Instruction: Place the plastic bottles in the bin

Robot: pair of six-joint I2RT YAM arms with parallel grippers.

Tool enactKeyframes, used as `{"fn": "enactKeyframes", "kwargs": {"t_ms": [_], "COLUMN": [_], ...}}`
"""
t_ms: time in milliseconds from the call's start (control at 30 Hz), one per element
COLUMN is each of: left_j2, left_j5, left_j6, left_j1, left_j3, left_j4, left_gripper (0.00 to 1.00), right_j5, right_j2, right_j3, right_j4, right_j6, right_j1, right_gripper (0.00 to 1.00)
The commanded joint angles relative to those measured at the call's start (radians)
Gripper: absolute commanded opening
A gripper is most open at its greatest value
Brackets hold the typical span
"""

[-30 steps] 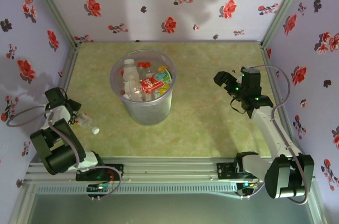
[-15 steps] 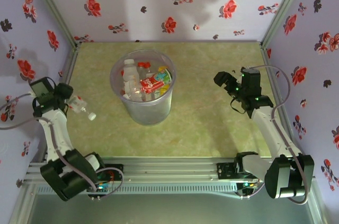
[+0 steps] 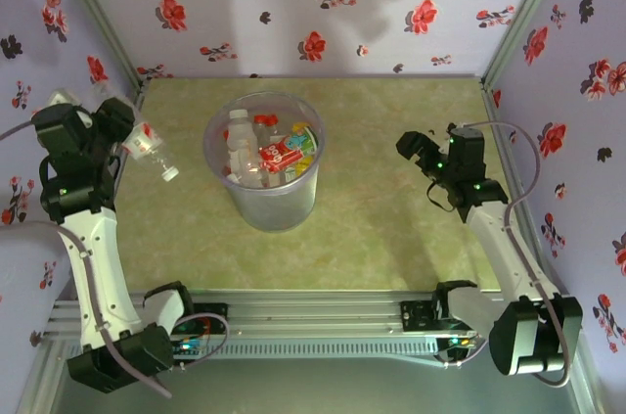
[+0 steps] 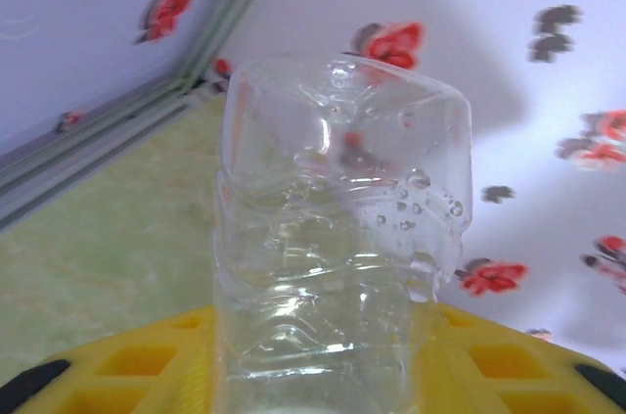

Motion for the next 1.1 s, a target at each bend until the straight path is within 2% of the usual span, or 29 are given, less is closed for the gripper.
{"fn": "enactKeyframes", "kwargs": {"t_ms": [0, 233, 433, 600, 800, 1067], "left_j2": [0.015, 0.139, 0.295, 0.440, 0.561, 0.706], "left_j5": [0.014, 0.058, 0.131, 0.184, 0.204, 0.205], "left_j6": [-0.011, 0.057, 0.186, 0.359, 0.616, 0.887], "left_j1": [-0.078, -0.265, -0.410, -0.507, -0.636, -0.716], "left_j3": [0.061, 0.258, 0.453, 0.599, 0.688, 0.851], "left_j4": [-0.016, 0.011, -0.036, -0.163, -0.251, -0.513], "left_gripper": [0.36, 0.35, 0.35, 0.36, 0.36, 0.34], "right_j5": [0.032, 0.017, 0.034, 0.049, 0.065, 0.078], "right_j2": [-0.037, -0.044, -0.073, -0.091, -0.098, -0.110], "right_j3": [-0.018, -0.010, -0.017, -0.022, -0.030, -0.033], "right_j4": [-0.011, -0.016, -0.032, -0.051, -0.061, -0.077], "right_j6": [0.009, 0.008, 0.010, -0.001, -0.016, -0.030], "right_j1": [-0.005, -0.005, -0.004, -0.004, -0.005, -0.004], "right_gripper": [0.99, 0.99, 0.99, 0.99, 0.99, 0.99]}}
